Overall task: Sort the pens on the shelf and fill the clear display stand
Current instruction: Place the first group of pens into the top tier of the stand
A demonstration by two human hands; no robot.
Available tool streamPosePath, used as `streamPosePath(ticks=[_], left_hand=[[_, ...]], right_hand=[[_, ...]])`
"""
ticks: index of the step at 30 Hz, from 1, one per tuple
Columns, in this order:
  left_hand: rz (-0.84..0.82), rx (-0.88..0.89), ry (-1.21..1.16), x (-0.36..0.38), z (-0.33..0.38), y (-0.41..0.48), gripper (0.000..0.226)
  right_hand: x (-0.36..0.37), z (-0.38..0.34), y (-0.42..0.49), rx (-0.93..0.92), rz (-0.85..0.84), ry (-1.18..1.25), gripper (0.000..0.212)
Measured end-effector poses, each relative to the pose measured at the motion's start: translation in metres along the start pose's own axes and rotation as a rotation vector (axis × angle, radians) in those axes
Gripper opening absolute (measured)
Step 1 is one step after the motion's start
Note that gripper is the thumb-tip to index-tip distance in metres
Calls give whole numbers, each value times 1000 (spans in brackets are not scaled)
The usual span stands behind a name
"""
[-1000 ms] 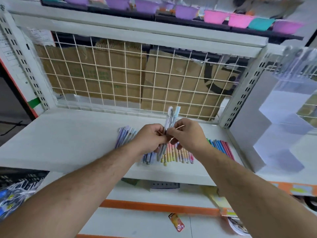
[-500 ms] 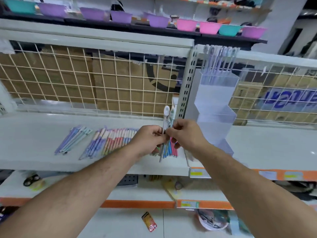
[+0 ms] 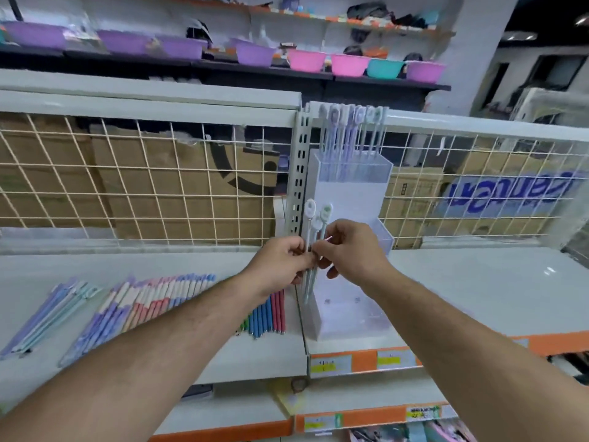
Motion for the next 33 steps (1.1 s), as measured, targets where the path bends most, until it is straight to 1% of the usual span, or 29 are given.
streamPosePath(ticks=[4,6,11,16,23,26,33], left_hand=[[-7,72,23,-1,18,36,11],[5,101,37,0,27,49,15],[30,141,-1,2,45,80,21],[52,86,-80,10,55,101,12],[102,19,-83,13,57,112,16],[128,3,-91,15,61,110,15],[237,-32,-81,21,59,109,10]], right_hand=[[-16,-11,26,-20,54,15,13],[-24,-17,36,-45,79,17,13],[-43,-31,64,-108,82,-36,13],[-70,-49,99,-193,96,-87,16],[-109,-76,138,-294,185,-24,16],[-116,-86,152,-353,217,-16,19],[-118,-93,173,-447,252,-21,15]])
Point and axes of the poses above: each hand's wrist, its own y-axis towards the middle knuckle, its own x-axis out of the palm, z = x × y, the point moved 3 cm from there along y, towards the middle knuckle, and after that the axes turned 13 degrees about y, right-handed, at the moved point
